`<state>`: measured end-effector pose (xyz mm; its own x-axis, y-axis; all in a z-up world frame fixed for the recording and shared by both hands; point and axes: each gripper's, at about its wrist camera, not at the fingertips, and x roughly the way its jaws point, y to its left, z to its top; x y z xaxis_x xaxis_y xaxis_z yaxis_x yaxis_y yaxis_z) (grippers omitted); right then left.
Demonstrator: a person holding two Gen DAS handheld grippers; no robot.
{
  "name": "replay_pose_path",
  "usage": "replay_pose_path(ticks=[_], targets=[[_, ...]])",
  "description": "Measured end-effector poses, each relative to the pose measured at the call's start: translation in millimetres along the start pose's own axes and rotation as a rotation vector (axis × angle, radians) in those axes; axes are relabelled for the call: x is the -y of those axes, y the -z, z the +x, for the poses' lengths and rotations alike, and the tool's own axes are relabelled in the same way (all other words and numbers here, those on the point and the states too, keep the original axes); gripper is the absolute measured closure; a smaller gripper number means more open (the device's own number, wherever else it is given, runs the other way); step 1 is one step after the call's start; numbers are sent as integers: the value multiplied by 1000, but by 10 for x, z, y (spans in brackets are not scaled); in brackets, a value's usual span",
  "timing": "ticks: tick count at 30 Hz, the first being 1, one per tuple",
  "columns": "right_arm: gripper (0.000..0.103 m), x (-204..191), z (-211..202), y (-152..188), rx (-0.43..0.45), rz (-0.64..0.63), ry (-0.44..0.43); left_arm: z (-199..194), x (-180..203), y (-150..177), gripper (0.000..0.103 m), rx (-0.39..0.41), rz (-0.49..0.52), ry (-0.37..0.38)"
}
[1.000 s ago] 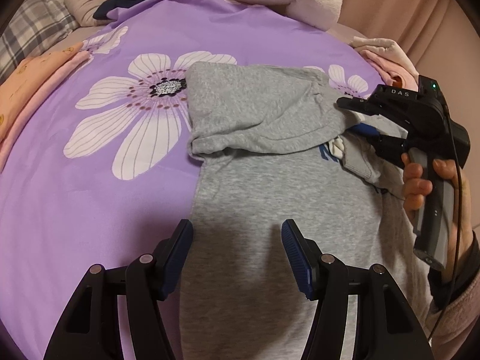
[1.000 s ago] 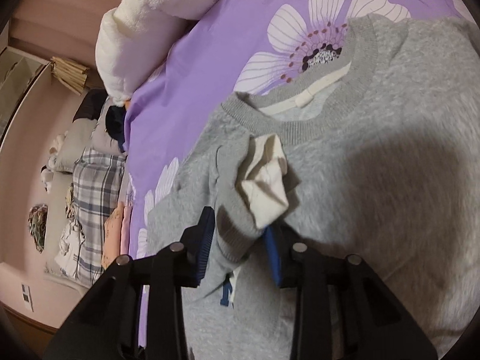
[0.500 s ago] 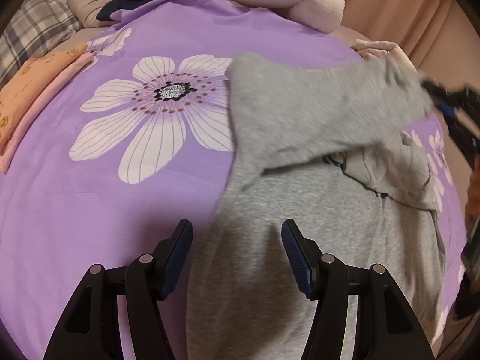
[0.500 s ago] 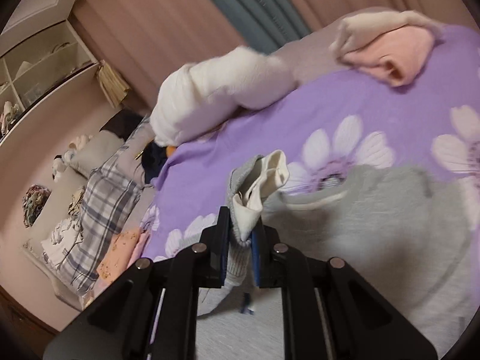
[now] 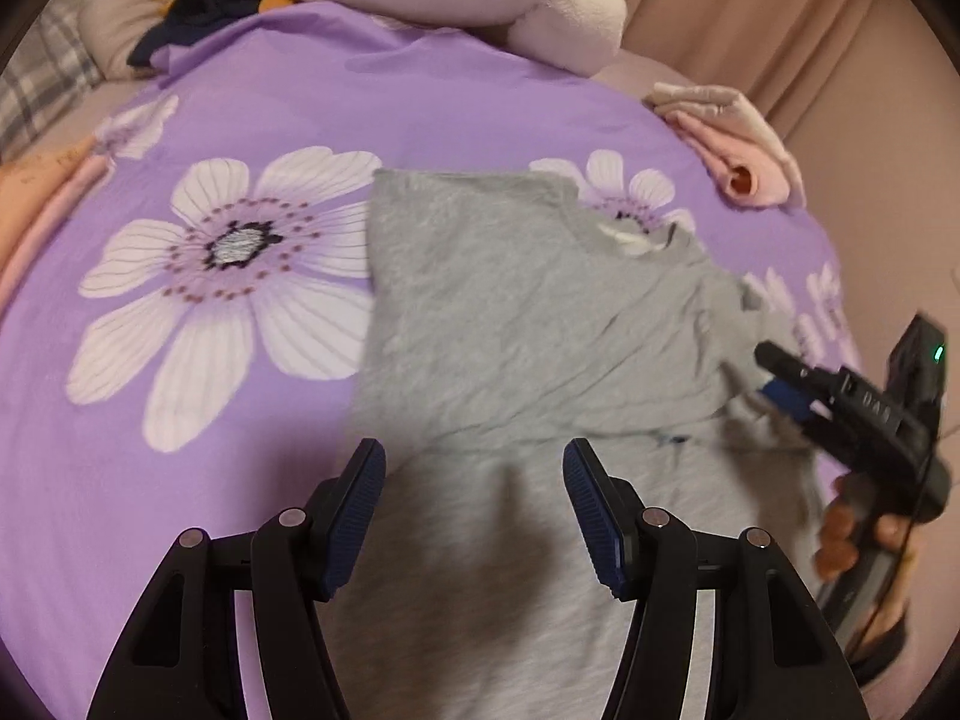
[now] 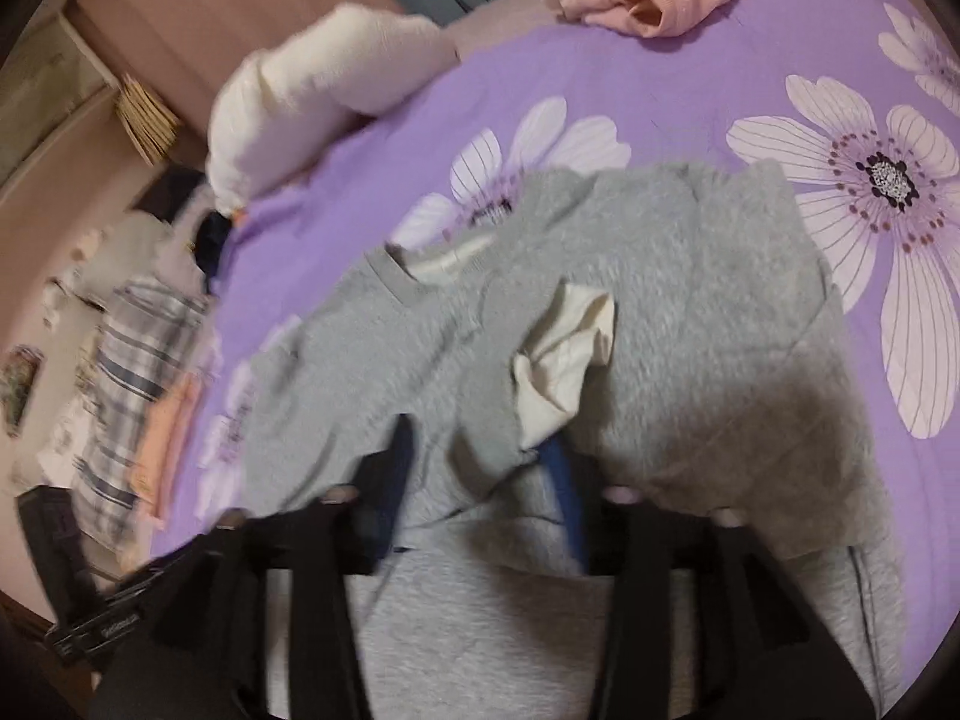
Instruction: Fold small clothes
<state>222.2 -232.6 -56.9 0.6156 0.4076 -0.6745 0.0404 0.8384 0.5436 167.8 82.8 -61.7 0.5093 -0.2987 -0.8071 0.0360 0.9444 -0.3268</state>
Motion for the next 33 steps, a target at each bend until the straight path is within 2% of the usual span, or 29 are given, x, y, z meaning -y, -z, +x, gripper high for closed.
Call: replay_pose_path(ticks=[3,5,8,10,12,15,17,18,21,23,26,29,31,32,33], targets=[[49,83,64,-44,-38,43,32,41,-39,-62,42,-6,-39,18],[49,32,56,-2,-31,39,57,65,-54,-132,42,-14,-57,42],[49,-18,-81,3,68,13,123,69,-17,-295,42,5,-47,88],[58,-35,-204,-6,162,-15,153,98,28,-429,42,16,-40,126],[70,-43,-225,-51,181,-34,114,172,95,-546,42,24,-31,160],[79,-66,-91,-134,128,-65,51,394,181,-669,42,15,-34,214],[80,-87,16,-165,99,-87,27,572,185,-707,42,2,-45,195],[81,-85,79,-181,80,-94,26,681,152,-725,42,-8,-59,157],[81,-51,213,-171,25,-101,55,863,-55,-707,45,-17,-117,54],[81,-10,249,-134,-1,-103,69,861,-189,-685,54,4,-146,69],[79,123,265,-82,-40,-94,112,823,-252,-689,54,1,-156,93],[79,248,74,-43,-31,-58,100,725,-162,-657,54,-15,-99,59],[73,284,-104,-5,-15,-58,92,606,-91,-591,50,-21,-50,48],[69,303,-228,36,-6,-58,78,555,-81,-556,44,-24,-34,60],[61,334,-403,95,6,-57,70,479,-77,-494,35,-25,-18,73]])
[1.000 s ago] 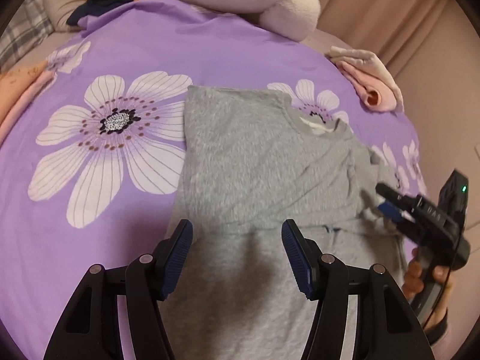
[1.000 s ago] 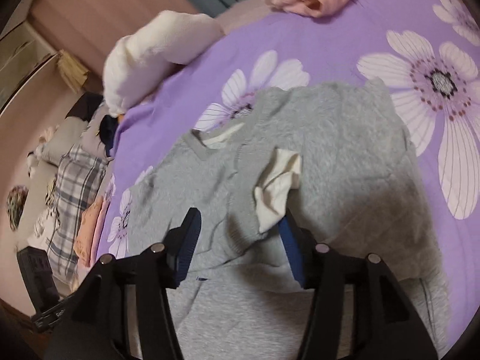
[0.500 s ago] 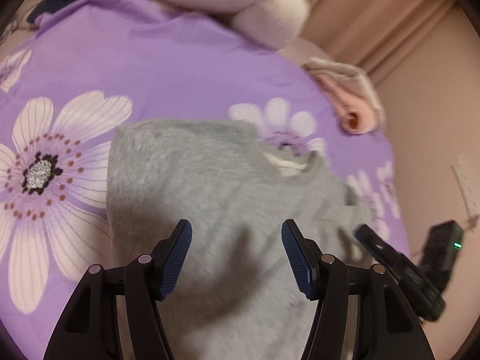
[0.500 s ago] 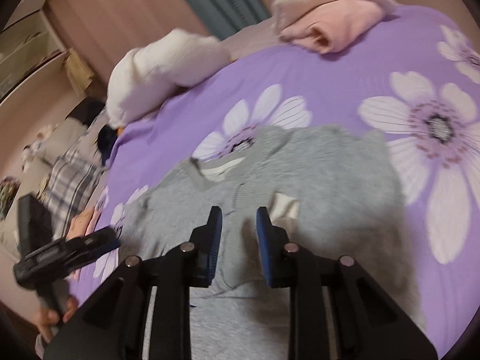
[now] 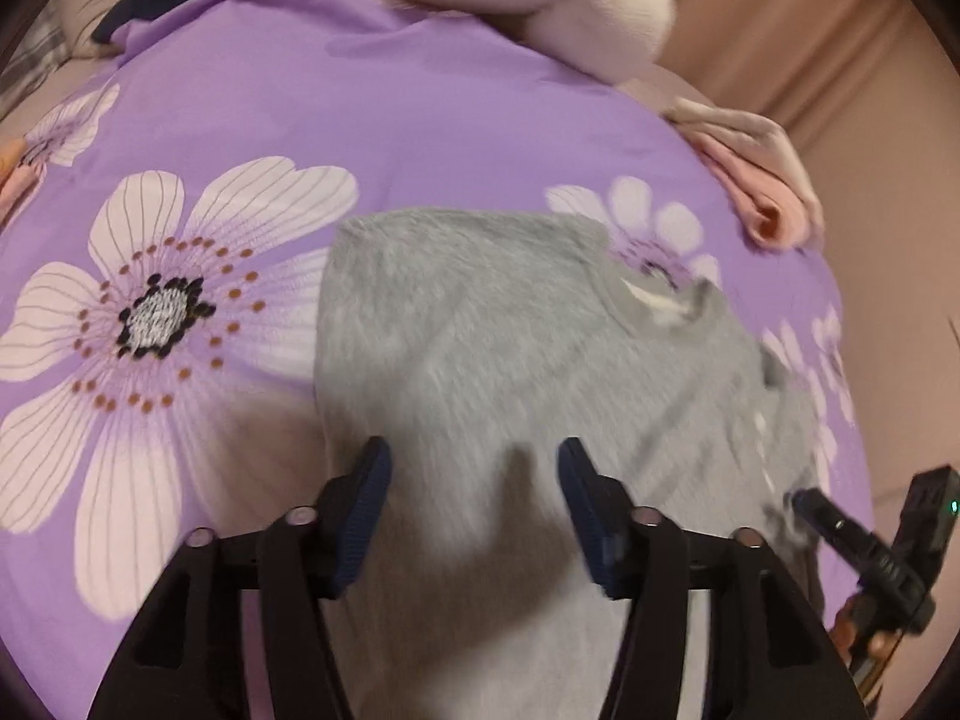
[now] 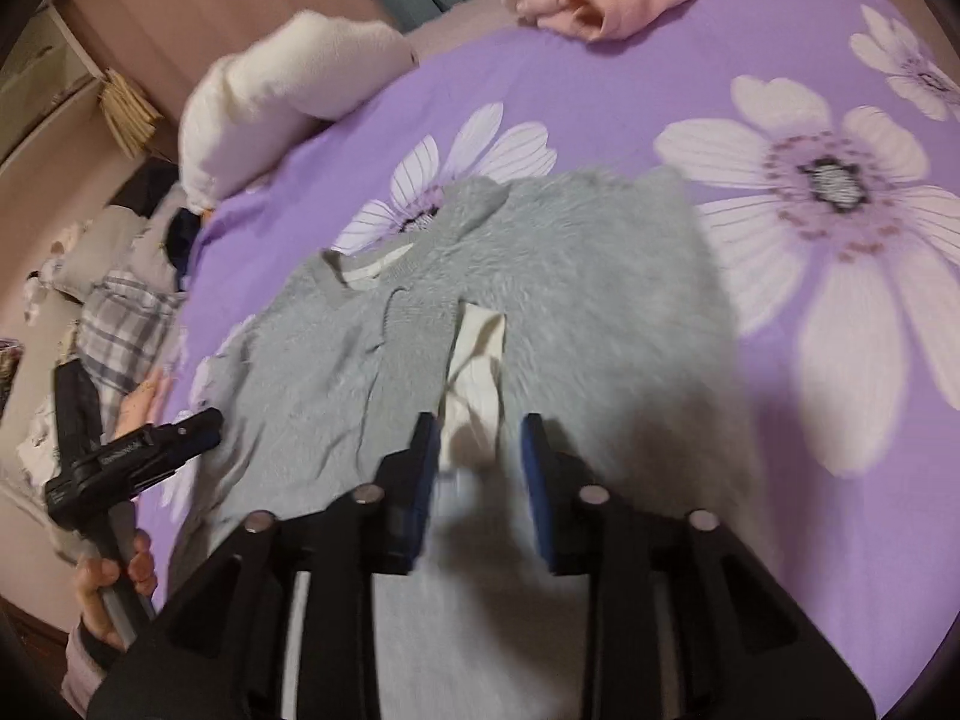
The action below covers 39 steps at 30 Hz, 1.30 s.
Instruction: Fold small clothes
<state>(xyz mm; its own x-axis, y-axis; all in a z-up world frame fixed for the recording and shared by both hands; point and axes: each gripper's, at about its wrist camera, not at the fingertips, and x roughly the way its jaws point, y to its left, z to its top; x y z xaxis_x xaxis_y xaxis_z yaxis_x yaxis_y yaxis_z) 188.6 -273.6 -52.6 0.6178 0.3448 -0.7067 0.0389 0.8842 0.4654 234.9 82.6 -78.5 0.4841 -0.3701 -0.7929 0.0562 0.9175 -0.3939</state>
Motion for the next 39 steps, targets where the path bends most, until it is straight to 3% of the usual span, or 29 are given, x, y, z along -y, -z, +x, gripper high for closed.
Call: replay_pose_path(ticks=[1,3,8,13,16,23,33,36,39], targets=[[52,21,-81,29,5,0,4,-84,-16,71,31,-1,10,8],[47,111,-380,160,30,7,31,-265,-51,239,28,-1,23,24],[46,373,-841,498,37,57,64,-633,-237,655,28,-8,15,21],[46,546,-965,831,-15,56,104,-806,-448,1101,28,-41,-30,11],[46,636,-941,995,-68,74,80,-795,-556,1316,28,-80,-78,62],[46,572,-997,1310,-119,78,-34,-979,-564,1676,28,-75,-123,185],[46,613,-1163,1648,-140,151,-127,-1166,-453,2027,28,-117,-87,231],[46,645,-1196,1677,-141,177,-146,-1176,-458,2086,28,-150,-92,276],[48,682,-1234,1685,-149,185,-143,-1196,-510,2129,28,-149,-96,260]])
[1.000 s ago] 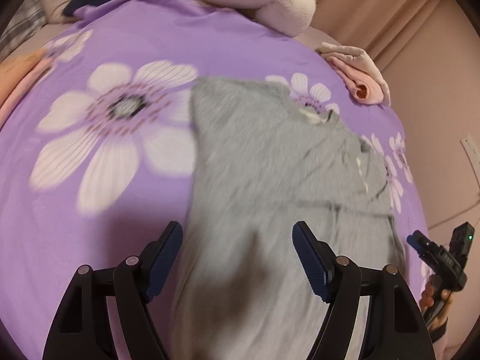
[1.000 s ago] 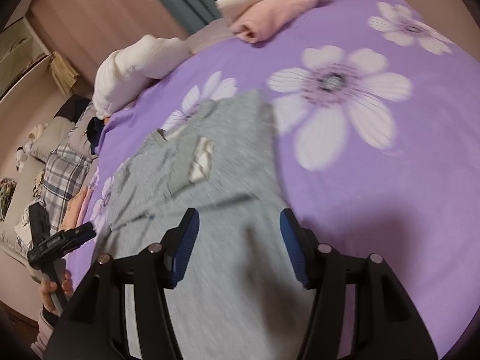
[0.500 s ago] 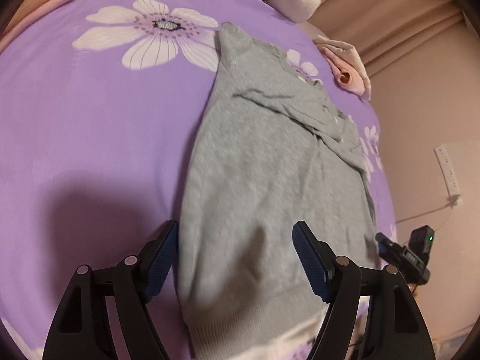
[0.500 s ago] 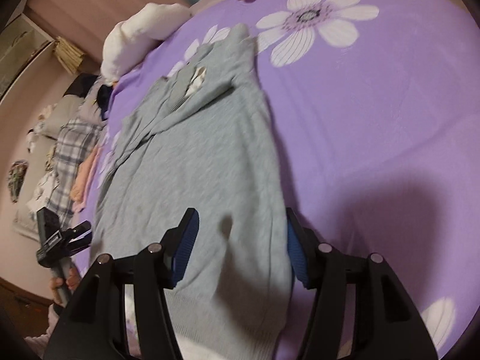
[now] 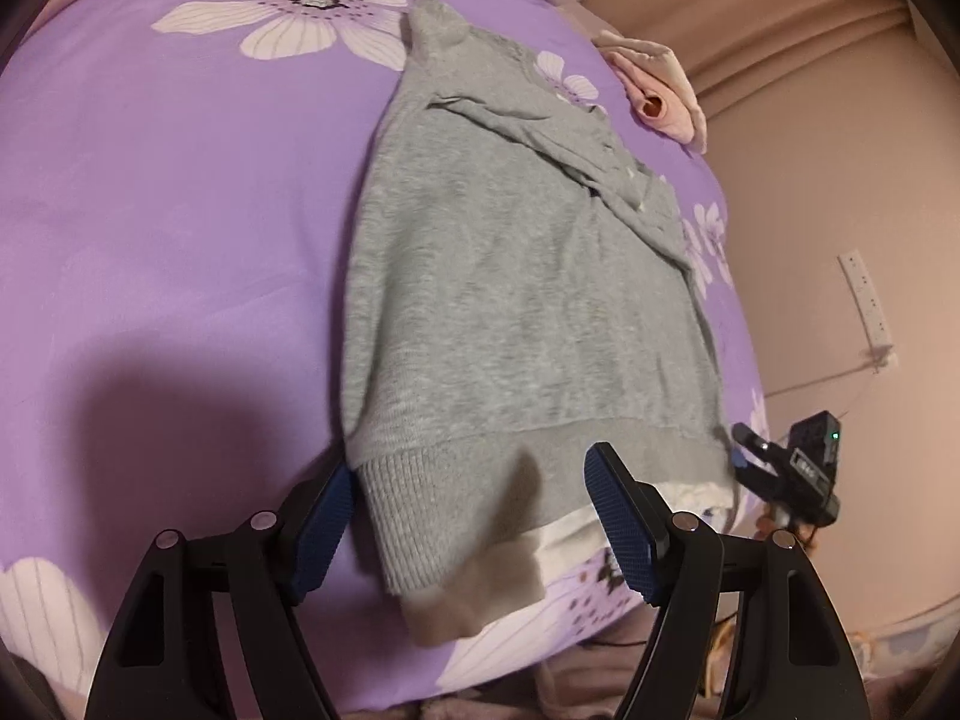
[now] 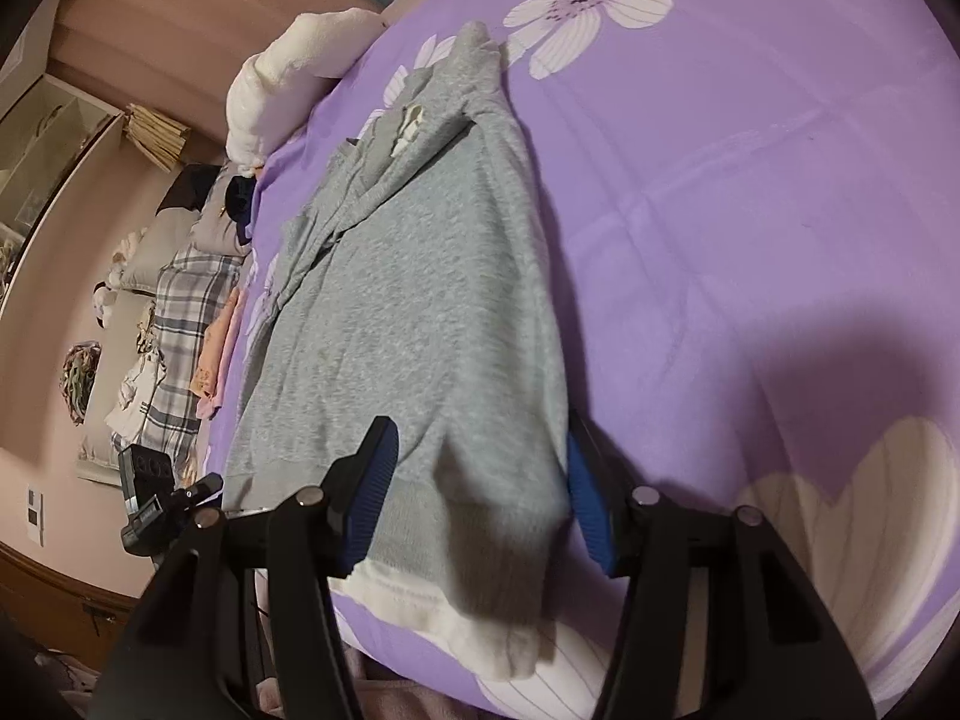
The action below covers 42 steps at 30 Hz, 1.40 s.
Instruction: Fold small clothes
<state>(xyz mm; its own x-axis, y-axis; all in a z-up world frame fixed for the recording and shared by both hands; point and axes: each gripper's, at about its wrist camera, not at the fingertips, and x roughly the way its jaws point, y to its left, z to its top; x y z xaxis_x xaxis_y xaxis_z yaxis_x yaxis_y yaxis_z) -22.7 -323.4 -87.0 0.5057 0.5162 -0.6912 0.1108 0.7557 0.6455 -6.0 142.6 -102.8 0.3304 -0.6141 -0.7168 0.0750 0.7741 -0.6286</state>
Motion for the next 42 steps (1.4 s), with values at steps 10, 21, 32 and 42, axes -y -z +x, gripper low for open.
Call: replay_pose_path(ticks=[10,21,32,42], targets=[[43,13,19,75,-37,-16,-26,26,5,38,28,-17,-17,42],[42,-68,199,-88,-35,-18,-69,177,102,-107,28,-32,-26,112],[42,-89,88,173,-89,-28,-83,53,45,95,28,-42,-71,129],[53,-140,180,124,-65,-50,-42,106,123,33,29,-24,-44,63]])
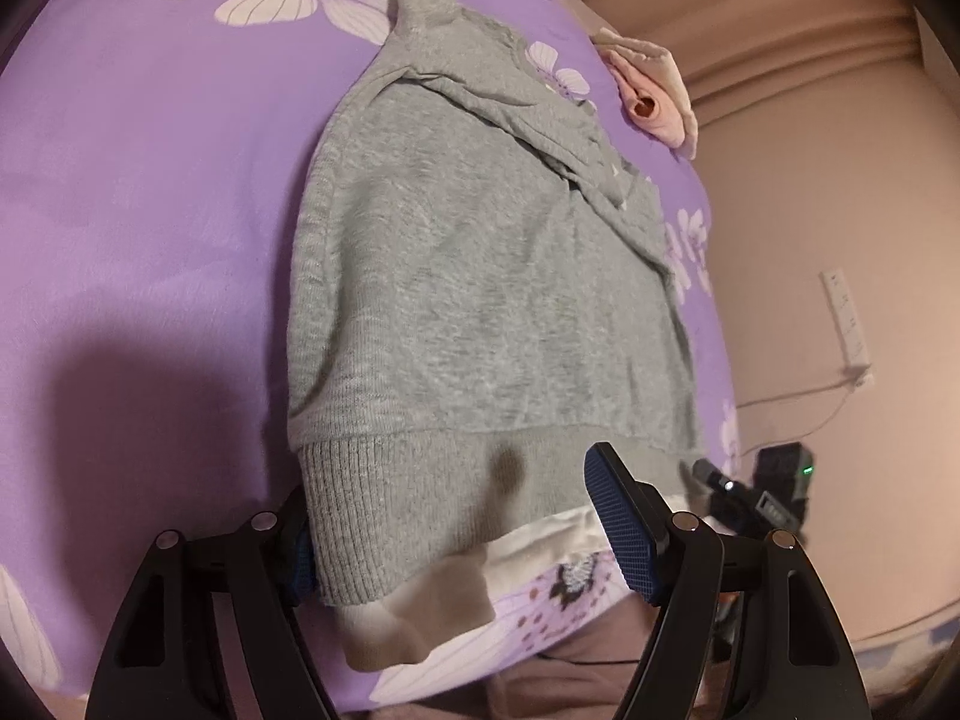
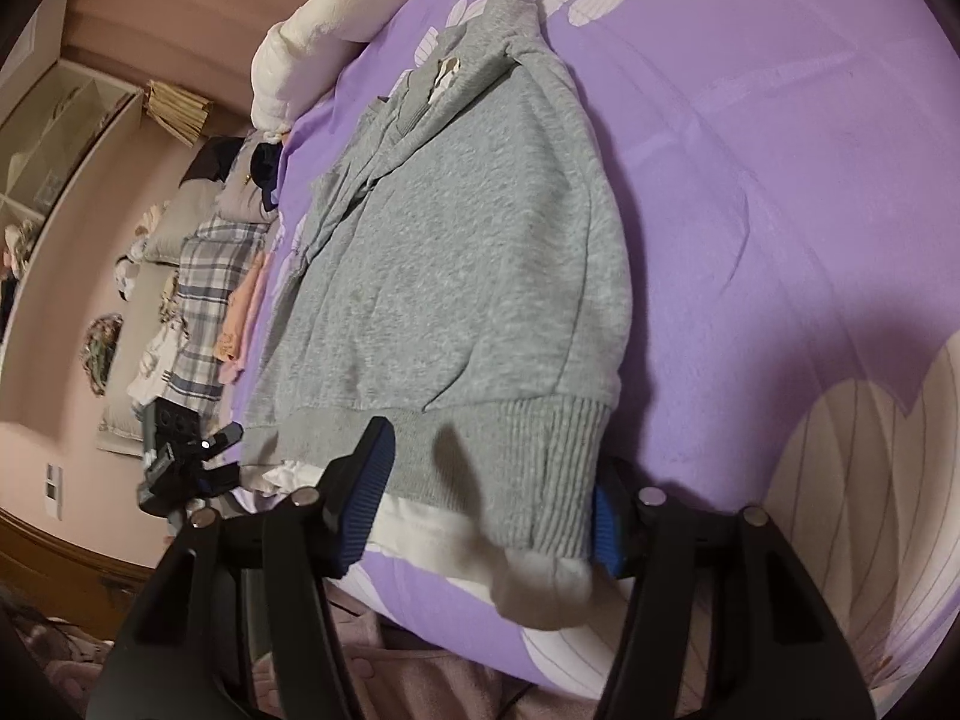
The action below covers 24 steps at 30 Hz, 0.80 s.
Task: Fold small clothes
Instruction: 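Grasp the hem with the left gripper while the right gripper grasps the hem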
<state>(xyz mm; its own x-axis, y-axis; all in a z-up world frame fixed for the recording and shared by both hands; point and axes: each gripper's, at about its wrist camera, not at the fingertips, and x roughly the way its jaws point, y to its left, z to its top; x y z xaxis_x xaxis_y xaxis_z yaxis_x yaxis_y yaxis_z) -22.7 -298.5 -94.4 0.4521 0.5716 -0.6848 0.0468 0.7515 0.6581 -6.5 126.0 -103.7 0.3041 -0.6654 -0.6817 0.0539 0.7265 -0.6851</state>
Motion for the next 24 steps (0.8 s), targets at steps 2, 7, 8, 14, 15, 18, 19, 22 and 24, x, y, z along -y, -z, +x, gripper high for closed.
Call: replay_pose_path(ticks=[2,7,8,14,15,18,19,22,24], targets=[[61,19,1,-1,5,2,18,-5,22,20,34,5,19,-27],[75,120,-22,-2,21,32,12,-34,-34,27,51,19,3,-61],[75,111,-21,-1,23,27,15,-37,-52,24,57,22,-5,-64],[81,106,-31,-9,43,25,-7,-76,-99,9,81,65,-40,-68],[82,99,-33,-7,46,24,-10,-75,-97,5,83,69,-43,-67],[83,74,-63,-6,65,21,-26,-71,-44,-11,85,80,-24,-72],[84,63,-84,-8,75,18,-34,-79,-26,-16,86,84,-16,-72],[85,18,-131,-11,101,5,-62,-101,53,-42,86,97,8,-73],[85,-23,-144,-26,114,0,-79,-119,97,-64,86,105,20,-68]])
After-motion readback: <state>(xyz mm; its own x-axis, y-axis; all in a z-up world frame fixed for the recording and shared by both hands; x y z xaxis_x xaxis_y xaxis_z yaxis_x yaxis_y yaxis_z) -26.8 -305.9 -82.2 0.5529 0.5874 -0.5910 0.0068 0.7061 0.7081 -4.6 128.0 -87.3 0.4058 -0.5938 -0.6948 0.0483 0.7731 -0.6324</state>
